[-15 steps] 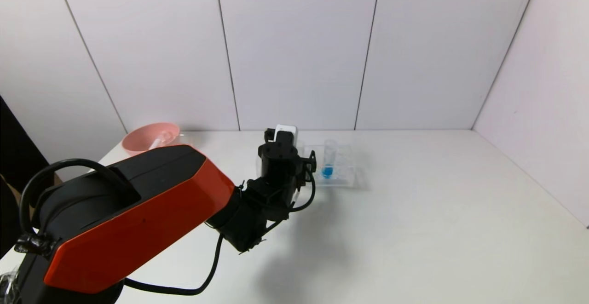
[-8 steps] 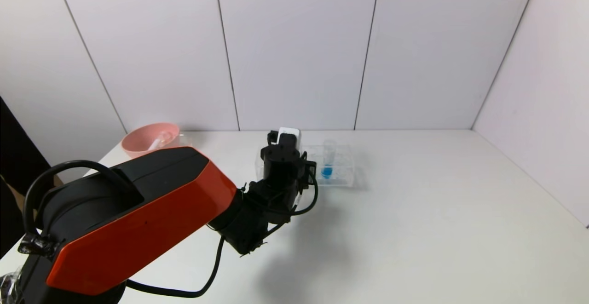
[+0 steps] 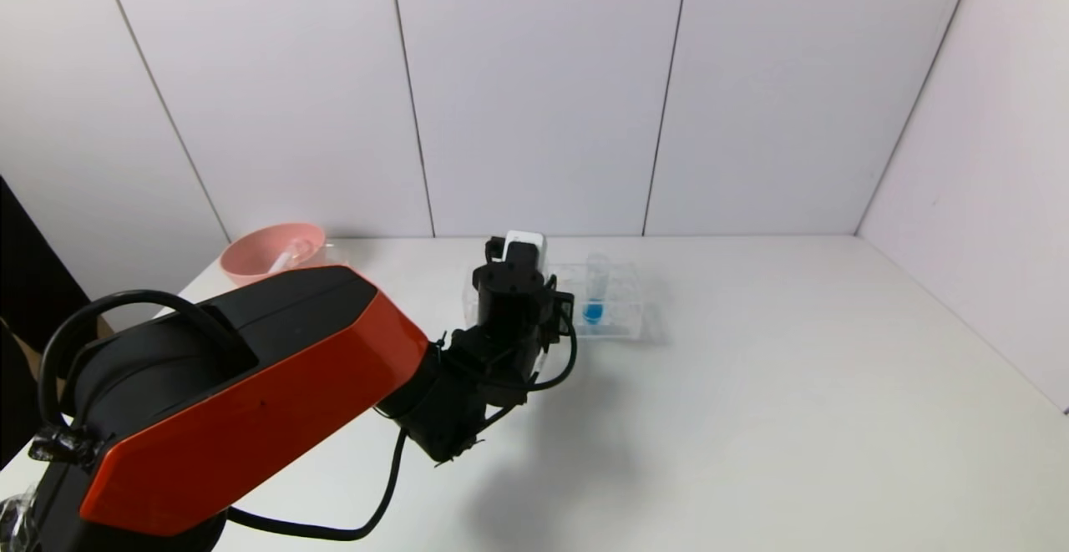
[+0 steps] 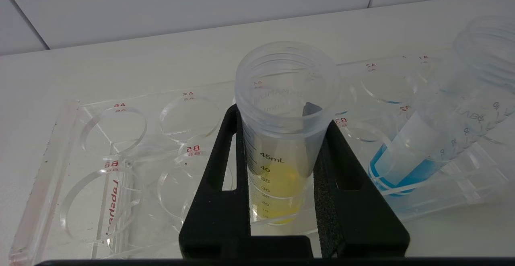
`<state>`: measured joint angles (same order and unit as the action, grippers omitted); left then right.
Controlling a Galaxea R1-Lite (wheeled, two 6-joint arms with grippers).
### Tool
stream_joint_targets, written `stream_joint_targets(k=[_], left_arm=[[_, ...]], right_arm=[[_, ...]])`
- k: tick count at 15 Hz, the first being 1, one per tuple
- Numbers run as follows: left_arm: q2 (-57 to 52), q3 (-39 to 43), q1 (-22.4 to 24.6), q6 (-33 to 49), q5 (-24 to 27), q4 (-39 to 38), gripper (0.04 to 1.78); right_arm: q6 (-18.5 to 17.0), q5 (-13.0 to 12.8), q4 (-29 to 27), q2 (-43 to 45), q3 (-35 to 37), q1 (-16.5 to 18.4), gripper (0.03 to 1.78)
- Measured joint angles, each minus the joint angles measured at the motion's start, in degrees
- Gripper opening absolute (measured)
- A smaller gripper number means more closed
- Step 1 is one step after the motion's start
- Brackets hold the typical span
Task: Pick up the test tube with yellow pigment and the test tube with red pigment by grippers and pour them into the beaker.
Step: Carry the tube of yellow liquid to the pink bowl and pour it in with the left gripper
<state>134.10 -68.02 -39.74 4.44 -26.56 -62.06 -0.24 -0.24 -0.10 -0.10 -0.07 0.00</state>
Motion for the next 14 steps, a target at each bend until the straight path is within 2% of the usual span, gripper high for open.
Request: stream_joint_targets(k=[7,14], left_arm=[[-1.6,0.69,0.02,-0.33,0.02,0.02,0.46],[-4.41,1.07,-0.16,-4.04,0.28,0.24,0.46]], right_arm=[[0.0,0.0,0.0,-0.01,0.0,0.0,1.7],[-0.02,-0.02,0.0,0.0,0.0,0.0,1.7]])
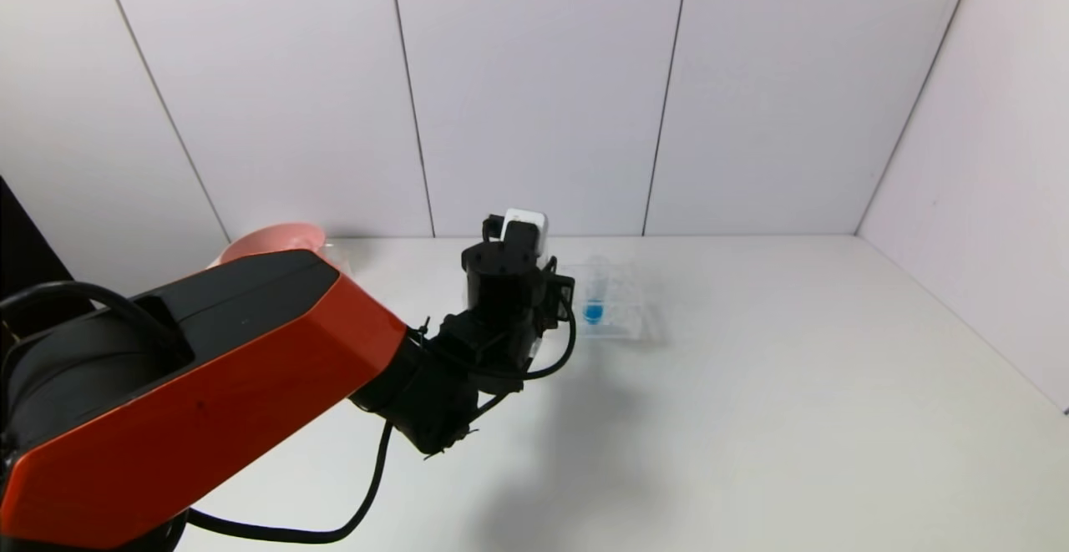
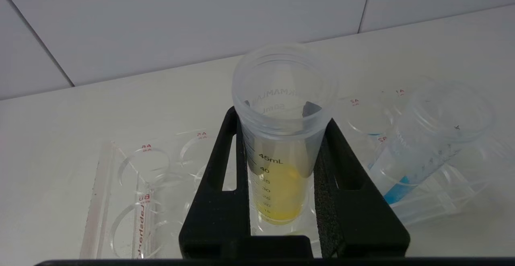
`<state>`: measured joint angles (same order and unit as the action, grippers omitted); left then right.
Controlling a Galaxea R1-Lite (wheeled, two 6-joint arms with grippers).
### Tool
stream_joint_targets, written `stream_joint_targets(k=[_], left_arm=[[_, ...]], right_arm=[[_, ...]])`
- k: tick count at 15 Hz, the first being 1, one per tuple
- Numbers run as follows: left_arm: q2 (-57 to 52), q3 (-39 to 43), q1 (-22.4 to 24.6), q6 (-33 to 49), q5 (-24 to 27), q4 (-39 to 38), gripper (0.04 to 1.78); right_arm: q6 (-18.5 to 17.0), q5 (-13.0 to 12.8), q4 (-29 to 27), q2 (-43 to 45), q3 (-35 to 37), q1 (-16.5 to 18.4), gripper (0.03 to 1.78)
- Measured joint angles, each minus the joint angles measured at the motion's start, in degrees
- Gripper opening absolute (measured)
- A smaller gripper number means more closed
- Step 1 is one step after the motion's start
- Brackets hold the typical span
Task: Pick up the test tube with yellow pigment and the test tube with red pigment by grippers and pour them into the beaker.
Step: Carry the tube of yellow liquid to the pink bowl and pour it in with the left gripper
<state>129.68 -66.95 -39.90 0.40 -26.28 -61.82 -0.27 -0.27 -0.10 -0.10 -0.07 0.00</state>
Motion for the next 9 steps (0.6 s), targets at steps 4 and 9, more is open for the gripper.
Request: stream_joint_targets(k=[4,9], left_arm=[[-2.23,0.33,-0.01,-0.13,0.1,-0.04,0.46],[-8.19,3.04,-0.89,-0.16,0.85,0.6,0.46]], right_arm=[[0.0,0.0,0.0,0.0,0.0,0.0,1.7],[0.02,0.0,0.02,0.0,-0.02,0.0,1.7]])
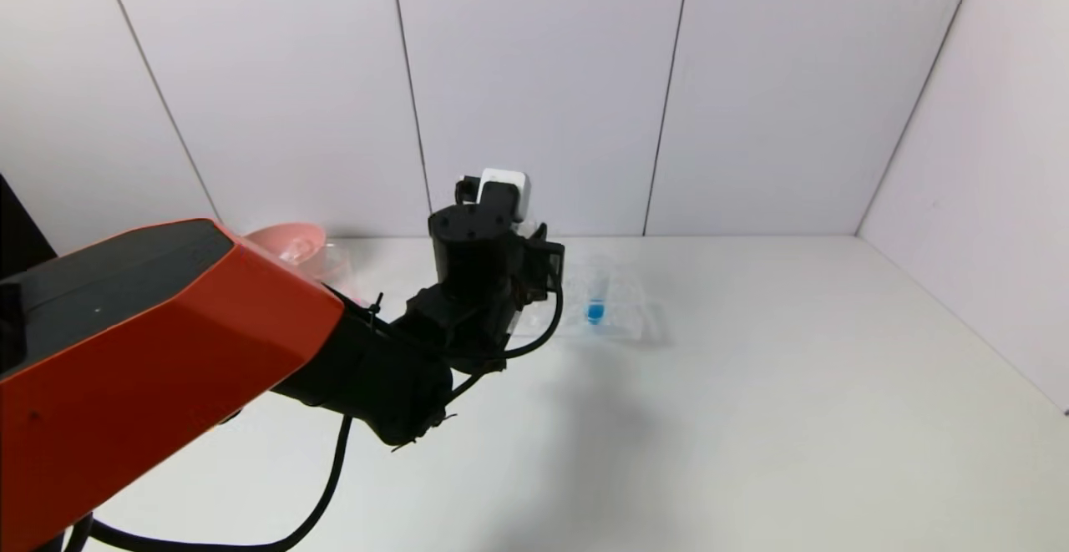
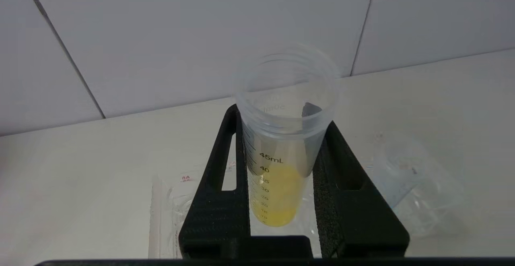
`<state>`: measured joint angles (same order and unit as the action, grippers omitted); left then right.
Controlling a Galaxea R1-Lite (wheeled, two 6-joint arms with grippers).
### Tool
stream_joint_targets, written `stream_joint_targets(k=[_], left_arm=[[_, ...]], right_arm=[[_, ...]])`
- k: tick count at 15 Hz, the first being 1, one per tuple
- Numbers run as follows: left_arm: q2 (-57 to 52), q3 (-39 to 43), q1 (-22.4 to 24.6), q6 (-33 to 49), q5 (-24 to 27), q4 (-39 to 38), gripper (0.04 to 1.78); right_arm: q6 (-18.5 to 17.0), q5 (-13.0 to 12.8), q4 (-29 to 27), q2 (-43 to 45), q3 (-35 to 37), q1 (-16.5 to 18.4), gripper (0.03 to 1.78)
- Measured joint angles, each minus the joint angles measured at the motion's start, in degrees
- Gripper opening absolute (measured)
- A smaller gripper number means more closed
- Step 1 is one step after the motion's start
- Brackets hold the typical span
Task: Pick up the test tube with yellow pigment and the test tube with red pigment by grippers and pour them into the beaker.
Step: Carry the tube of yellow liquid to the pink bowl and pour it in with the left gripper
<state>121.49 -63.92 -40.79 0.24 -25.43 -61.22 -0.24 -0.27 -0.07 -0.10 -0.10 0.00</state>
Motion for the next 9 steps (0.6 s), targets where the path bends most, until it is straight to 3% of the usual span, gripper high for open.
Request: stream_joint_targets(k=[9], left_arm=[[-9.19,2.26,-1.35,-0.4,0.05,5.41,0.46]], right_arm=[[-0.02,0.0,-0.02,0.0,0.02,0.0,1.7]])
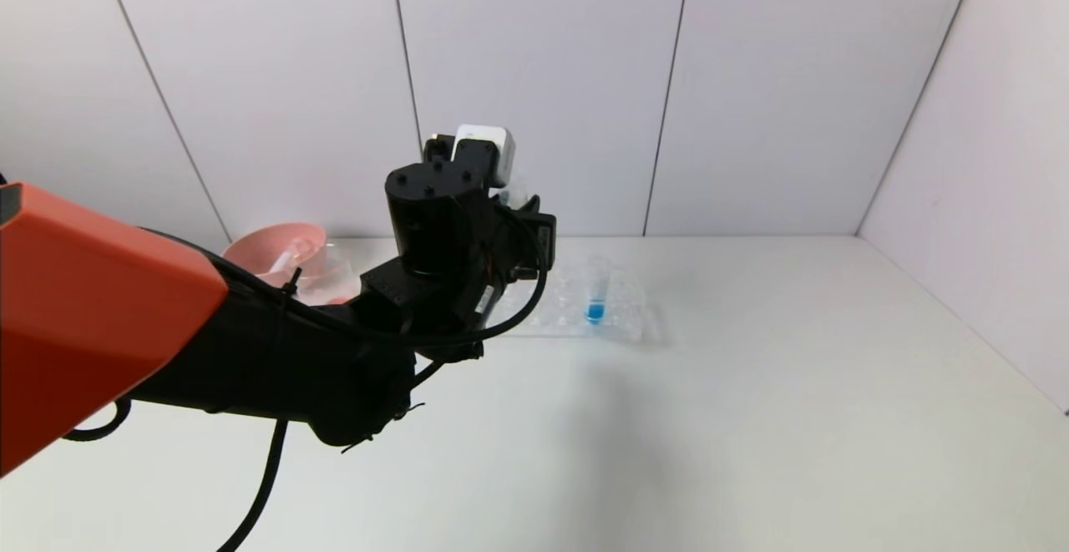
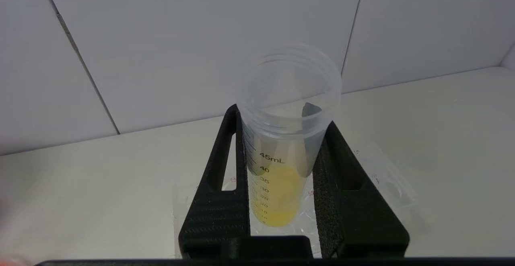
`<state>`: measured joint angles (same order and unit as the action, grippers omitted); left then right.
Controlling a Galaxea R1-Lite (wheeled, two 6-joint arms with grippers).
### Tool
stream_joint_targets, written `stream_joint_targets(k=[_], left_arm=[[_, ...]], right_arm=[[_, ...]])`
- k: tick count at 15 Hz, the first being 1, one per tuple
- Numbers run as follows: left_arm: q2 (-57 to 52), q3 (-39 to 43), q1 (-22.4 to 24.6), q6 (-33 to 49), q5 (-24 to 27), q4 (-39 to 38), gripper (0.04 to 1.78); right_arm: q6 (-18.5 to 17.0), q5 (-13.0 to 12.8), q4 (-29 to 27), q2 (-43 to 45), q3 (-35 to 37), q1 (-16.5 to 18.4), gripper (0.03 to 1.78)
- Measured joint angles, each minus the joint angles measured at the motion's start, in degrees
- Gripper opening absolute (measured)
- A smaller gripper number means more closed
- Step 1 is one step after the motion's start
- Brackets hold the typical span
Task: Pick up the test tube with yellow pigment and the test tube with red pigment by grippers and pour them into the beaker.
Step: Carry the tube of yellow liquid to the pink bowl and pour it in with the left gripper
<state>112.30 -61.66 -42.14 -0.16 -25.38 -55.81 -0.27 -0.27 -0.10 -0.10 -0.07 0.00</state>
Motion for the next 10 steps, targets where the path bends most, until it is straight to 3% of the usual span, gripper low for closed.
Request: stream_joint_targets(k=[4,10], left_arm=[[-3.12,-0.55,1.44,-5.32,0.05,1.68,0.46],[-4.47,-2.47,3.5,-5.62,0.05,8.02,0.46]], right_arm=[[0.0,0.02,0.0,0.0,0.0,0.0,1.7],[0.0,0.0,0.0,0.0,0.0,0.0,1.7]])
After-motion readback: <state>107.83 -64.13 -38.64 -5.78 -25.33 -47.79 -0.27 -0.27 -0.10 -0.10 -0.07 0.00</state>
